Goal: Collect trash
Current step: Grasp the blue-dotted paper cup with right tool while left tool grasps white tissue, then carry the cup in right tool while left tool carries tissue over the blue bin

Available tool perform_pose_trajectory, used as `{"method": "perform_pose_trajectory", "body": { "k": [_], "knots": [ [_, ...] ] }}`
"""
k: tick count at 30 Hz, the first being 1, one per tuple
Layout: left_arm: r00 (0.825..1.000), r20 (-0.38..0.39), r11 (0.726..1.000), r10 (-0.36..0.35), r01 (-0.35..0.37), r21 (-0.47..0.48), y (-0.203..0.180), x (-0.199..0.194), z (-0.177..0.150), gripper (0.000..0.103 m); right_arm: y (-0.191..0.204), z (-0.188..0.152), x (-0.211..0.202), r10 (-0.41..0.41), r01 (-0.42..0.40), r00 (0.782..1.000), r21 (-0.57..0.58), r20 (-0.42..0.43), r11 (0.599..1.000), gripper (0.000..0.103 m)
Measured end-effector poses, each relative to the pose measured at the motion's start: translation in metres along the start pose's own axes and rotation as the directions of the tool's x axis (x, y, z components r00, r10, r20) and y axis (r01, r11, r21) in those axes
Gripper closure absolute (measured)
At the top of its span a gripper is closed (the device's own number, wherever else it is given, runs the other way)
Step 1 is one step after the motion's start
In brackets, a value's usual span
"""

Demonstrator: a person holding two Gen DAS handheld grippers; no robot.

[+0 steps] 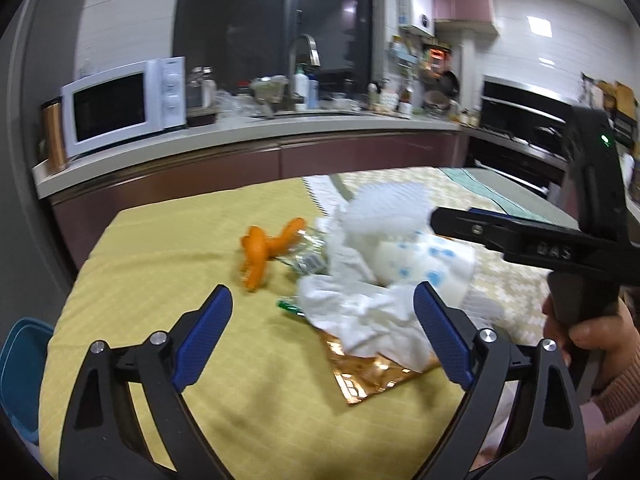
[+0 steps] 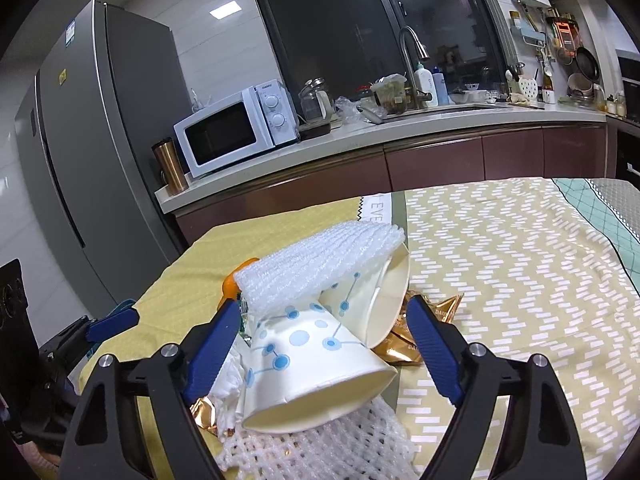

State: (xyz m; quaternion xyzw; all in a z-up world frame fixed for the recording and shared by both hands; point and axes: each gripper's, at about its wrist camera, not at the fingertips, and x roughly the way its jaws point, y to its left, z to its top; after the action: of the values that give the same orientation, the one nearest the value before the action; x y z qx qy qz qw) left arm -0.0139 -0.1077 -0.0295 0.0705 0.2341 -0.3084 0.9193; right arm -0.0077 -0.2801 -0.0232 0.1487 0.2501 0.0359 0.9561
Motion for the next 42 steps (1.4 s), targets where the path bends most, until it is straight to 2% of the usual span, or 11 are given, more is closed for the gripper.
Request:
{"method": "perform_pose_trajectory", "body": {
  "k": [4,7,10,12,13,15,21,23,26,34,42],
  "knots": [
    [0.999,-0.018,0.998,-0.044,0.044,0.045,-0.017,0.008,-0.002,0.016,-0.004,-0.005,-0.003,0.008,-0.008,1.0,0.015,-0.013,1.0,0.021],
    [0.998,-0.046,0.994,-0.047,0.051,0.095,-0.03,0.02,-0.004,0.02,-0.008,-0.01,-0.008,0.004,-0.004,1.0,0.03,-0.022,1.0,0.021],
    [0.993,-0.099,0.992,-0.07,0.08,0.099,-0.032,0.034,-0.005,0.031,-0.011,-0.017,-0.014,0.03,-0.028,0.999,0.056,-0.041,0.998,0.022],
    [0.988,-0.131,0.992,-0.085,0.096,0.08,-0.03,0.043,-0.007,0.045,-0.012,-0.023,-0.015,0.053,-0.048,0.996,0.073,-0.067,0.996,0.026],
    [0.985,-0.143,0.992,-0.098,0.108,0.065,-0.028,0.046,-0.008,0.048,-0.011,-0.026,-0.014,0.065,-0.059,0.995,0.08,-0.079,0.995,0.03],
    [0.979,-0.156,0.991,-0.13,0.134,0.019,-0.021,0.051,-0.01,0.065,-0.01,-0.031,-0.012,0.083,-0.075,0.992,0.09,-0.097,0.993,0.037],
    [0.976,-0.16,0.989,-0.145,0.14,-0.043,-0.001,0.051,-0.01,0.094,-0.006,-0.036,-0.001,0.16,-0.143,0.98,0.135,-0.12,0.98,0.063],
    [0.978,-0.152,0.989,-0.142,0.134,-0.059,0.005,0.048,-0.01,0.095,-0.002,-0.036,0.002,0.192,-0.174,0.974,0.14,-0.123,0.975,0.088],
    [0.981,-0.133,0.987,-0.144,0.133,-0.088,0.015,0.038,-0.01,0.099,0.008,-0.035,0.001,0.203,-0.191,0.971,0.104,-0.125,0.976,0.099],
    [0.993,-0.053,0.985,-0.104,0.095,-0.141,0.047,-0.001,-0.002,0.101,0.037,-0.022,-0.012,0.255,-0.256,0.96,0.01,-0.118,0.967,0.101],
    [1.0,0.021,0.982,-0.02,0.024,-0.186,0.09,-0.053,0.001,0.101,0.084,-0.017,-0.011,0.351,-0.37,0.92,-0.092,-0.171,0.924,0.101]
  ]
}}
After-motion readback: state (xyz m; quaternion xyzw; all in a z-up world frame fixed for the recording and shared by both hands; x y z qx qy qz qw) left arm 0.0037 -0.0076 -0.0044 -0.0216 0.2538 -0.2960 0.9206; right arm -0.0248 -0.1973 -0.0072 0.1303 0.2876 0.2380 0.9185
